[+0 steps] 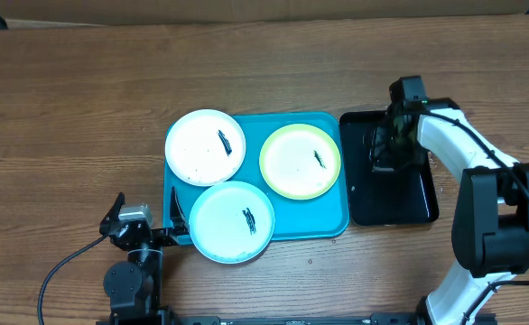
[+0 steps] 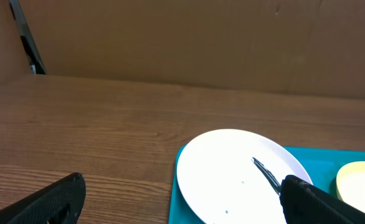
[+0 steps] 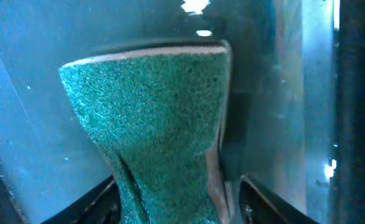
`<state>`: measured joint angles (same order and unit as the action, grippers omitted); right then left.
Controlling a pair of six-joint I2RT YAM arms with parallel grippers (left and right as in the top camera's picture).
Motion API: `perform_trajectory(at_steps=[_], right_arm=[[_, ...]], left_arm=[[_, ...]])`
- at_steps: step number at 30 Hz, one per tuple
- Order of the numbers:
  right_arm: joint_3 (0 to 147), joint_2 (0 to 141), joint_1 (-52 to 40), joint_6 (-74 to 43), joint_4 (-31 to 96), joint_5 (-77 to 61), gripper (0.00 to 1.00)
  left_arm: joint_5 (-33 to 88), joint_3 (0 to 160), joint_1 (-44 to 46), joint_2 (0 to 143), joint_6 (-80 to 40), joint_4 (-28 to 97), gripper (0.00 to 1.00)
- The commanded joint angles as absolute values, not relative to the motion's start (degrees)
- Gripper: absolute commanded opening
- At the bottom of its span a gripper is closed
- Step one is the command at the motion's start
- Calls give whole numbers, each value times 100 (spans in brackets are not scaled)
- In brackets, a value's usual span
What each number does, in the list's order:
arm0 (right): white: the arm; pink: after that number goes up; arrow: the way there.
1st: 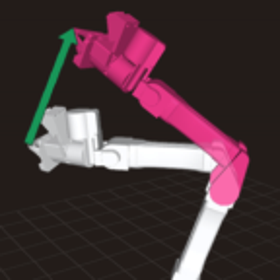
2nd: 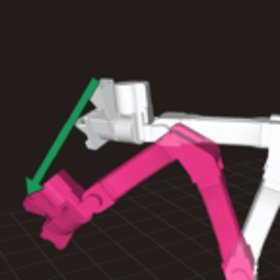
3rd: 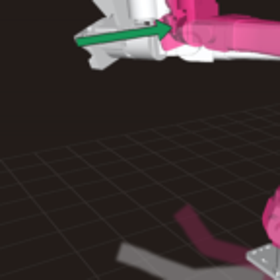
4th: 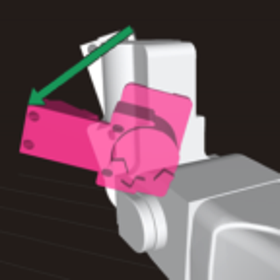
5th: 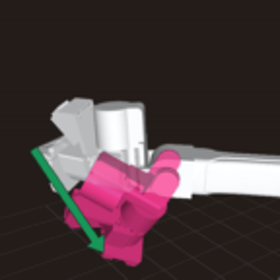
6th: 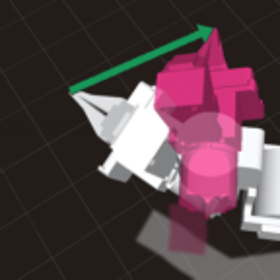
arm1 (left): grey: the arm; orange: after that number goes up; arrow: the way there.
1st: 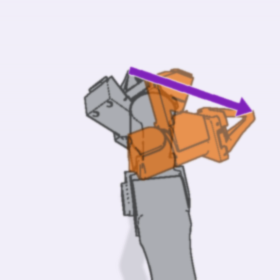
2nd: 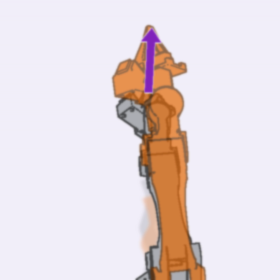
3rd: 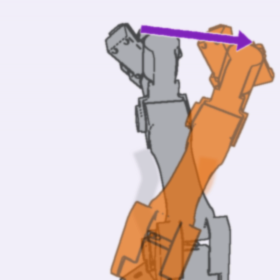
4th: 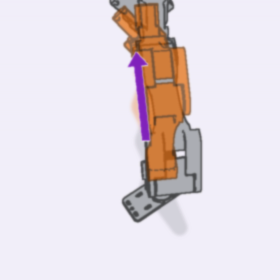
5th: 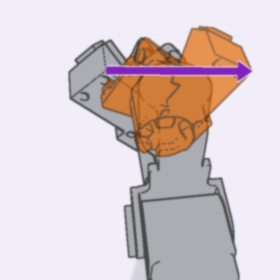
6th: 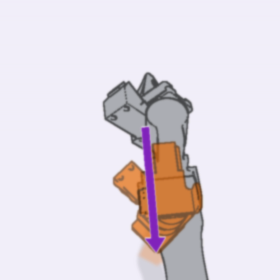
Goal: Clean dirty plates on tray and stack at the side
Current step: 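Close the right gripper on the green sponge and lift it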
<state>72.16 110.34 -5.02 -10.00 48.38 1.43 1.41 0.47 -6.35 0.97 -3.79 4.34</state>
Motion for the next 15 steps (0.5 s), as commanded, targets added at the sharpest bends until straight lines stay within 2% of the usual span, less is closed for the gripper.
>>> perform_trajectory(at_steps=[1, 15], right_arm=[[7190, 11041, -519, -893, 4735, 99, 57], [7778, 11037, -519, -864, 5109, 99, 61]], left_arm=[[126, 27, -598, 60, -231, 445, 100], [126, 27, -598, 60, -231, 445, 100]])
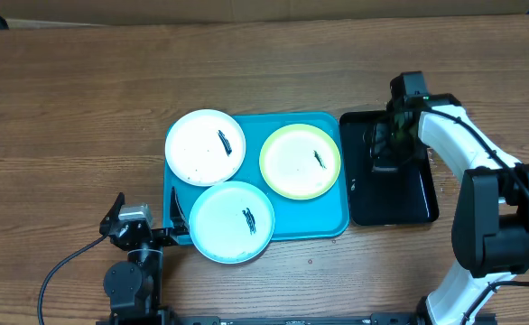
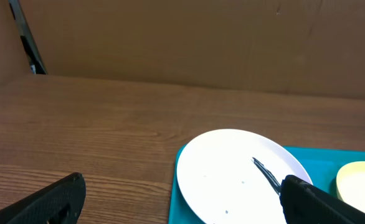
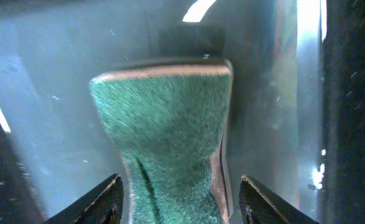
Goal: Clean dirty plates on tray and stack at the side
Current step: 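Close the right gripper on the green sponge and lift it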
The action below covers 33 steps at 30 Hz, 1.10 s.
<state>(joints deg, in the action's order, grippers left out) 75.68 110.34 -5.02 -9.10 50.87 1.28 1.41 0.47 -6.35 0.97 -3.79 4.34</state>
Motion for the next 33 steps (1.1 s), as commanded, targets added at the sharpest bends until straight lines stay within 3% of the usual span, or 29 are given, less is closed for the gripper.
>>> perform_trajectory(at_steps=[1, 10, 14, 33], right_arm=[[7776, 11037, -519, -864, 5111, 97, 61], [7666, 11039, -661, -862, 5129, 80, 58], [7616, 11039, -718, -847, 5076, 102, 52], [7485, 11041, -718, -847, 4932, 401, 52]], left_arm=[[123, 27, -598, 60, -231, 445, 100], [126, 27, -598, 60, -231, 445, 100], [123, 27, -598, 60, -231, 445, 100], [123, 27, -598, 60, -231, 445, 100]])
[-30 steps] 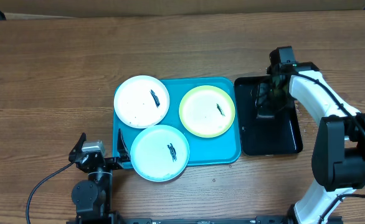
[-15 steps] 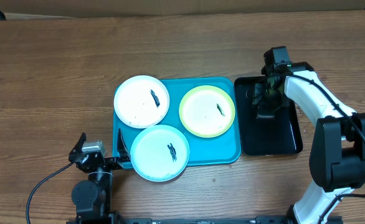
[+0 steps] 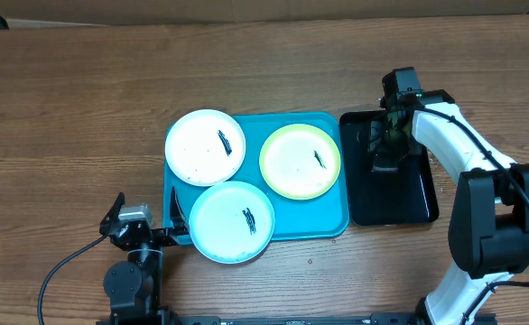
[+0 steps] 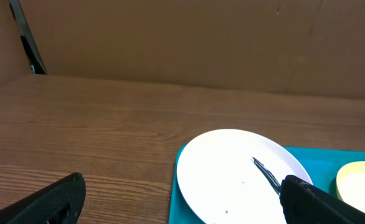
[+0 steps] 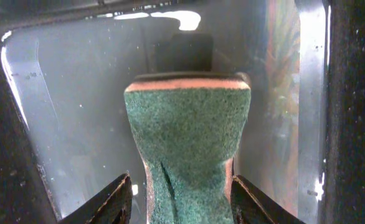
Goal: Clean dirty plates on tray and stack at the side
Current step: 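Close the right gripper on the green sponge and lift it, then swing the left gripper over the white plate's near edge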
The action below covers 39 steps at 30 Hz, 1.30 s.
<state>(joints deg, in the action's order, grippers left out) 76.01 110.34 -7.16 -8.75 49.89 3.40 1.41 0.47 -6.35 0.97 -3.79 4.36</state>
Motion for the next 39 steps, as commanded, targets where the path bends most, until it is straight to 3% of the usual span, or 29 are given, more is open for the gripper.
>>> perform_trajectory(at_steps=[1, 14, 17, 27, 39], right_arm=[[7426, 11041, -718, -847, 4884, 401, 52], [7354, 11039, -718, -847, 4814, 403, 38], [7354, 11039, -711, -847, 4812, 403, 25], [7354, 11039, -711, -847, 4812, 405, 5], [7354, 11039, -711, -847, 4825, 537, 4]], left_arm=[[123, 27, -598, 60, -231, 445, 100], [126, 27, -598, 60, -231, 445, 100], [123, 27, -598, 60, -231, 445, 100], [123, 27, -598, 60, -231, 445, 100], [123, 27, -598, 60, -231, 445, 100]])
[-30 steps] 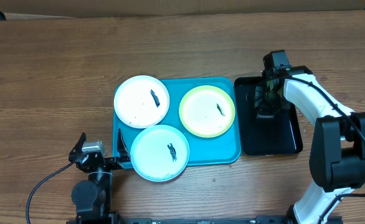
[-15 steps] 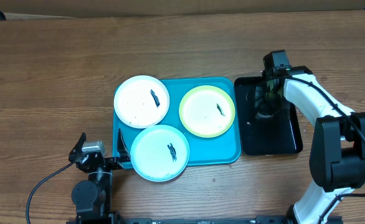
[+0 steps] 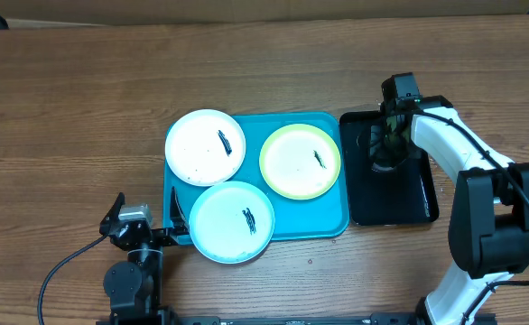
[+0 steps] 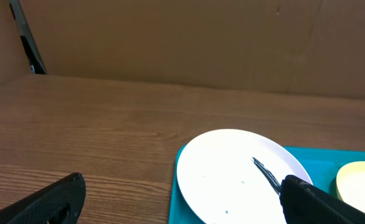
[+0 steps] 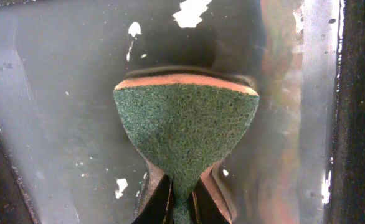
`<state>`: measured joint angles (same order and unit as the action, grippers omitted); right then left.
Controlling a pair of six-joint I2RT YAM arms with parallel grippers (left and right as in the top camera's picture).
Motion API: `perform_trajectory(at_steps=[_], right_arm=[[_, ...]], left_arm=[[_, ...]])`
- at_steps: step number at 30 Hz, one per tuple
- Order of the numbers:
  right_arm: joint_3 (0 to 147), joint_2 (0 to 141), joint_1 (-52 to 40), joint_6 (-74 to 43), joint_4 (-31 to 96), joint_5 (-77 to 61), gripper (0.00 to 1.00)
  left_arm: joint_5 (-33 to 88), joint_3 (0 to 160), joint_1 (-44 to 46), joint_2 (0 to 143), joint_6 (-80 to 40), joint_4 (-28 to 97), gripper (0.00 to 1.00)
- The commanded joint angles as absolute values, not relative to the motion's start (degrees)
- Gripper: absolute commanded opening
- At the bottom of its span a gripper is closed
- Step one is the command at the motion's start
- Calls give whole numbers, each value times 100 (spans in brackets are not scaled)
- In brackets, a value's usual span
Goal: Clean dirty plates on tray and stack at the side
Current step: 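Swing the left gripper over the white plate's near edge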
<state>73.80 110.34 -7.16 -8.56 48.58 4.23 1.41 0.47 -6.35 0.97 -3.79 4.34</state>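
Note:
Three dirty plates lie on the teal tray (image 3: 332, 226): a white plate (image 3: 205, 147) (image 4: 235, 174) at its left, a yellow-green plate (image 3: 300, 162) at its right, a pale blue plate (image 3: 233, 221) at the front, each with a dark smear. Over the black water tray (image 3: 407, 200), my right gripper (image 3: 386, 144) (image 5: 182, 202) is shut on a green sponge (image 5: 186, 130), squeezing it narrow between the fingers. My left gripper (image 3: 161, 236) (image 4: 182, 211) rests open at the teal tray's near left corner, its fingers either side of the white plate in the left wrist view.
The wooden table (image 3: 75, 99) spreads left and behind the trays. A brown cardboard wall (image 4: 189, 37) stands at the table's far edge. The black tray holds water with glints (image 5: 194, 12) on it.
My right gripper has closed much tighter on the green sponge, pinching its base thin, and the sponge's top has spread wider. The left arm and the plates are unchanged.
My right gripper held the green sponge low in the black tray's water. Then it sat a little higher with the tray walls in view. Now the sponge is squeezed hard between the fingers. The left gripper stayed open by the teal tray throughout.

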Motion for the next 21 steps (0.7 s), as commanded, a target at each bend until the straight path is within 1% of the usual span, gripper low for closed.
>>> perform_trajectory(at_steps=[1, 11, 14, 16, 18, 19, 21], right_arm=[[7354, 11039, -711, -847, 4827, 537, 4], [7354, 11039, -711, -847, 4849, 537, 4], [7354, 11039, -711, -849, 4847, 534, 4], [7354, 11039, -711, -849, 4831, 534, 4], [7354, 11039, -711, -849, 4827, 534, 4], [7354, 11039, -711, -849, 4827, 534, 4], [7354, 11039, -711, -851, 4827, 534, 4]], left_arm=[[123, 27, -598, 60, -231, 445, 100], [115, 27, -598, 60, -235, 333, 100], [388, 27, -598, 60, -272, 250, 100], [976, 38, -598, 60, -272, -56, 100], [1949, 209, -598, 69, -449, -183, 100], [2228, 349, -598, 86, -679, -104, 100], [2405, 786, -598, 213, -1160, 336, 100]])
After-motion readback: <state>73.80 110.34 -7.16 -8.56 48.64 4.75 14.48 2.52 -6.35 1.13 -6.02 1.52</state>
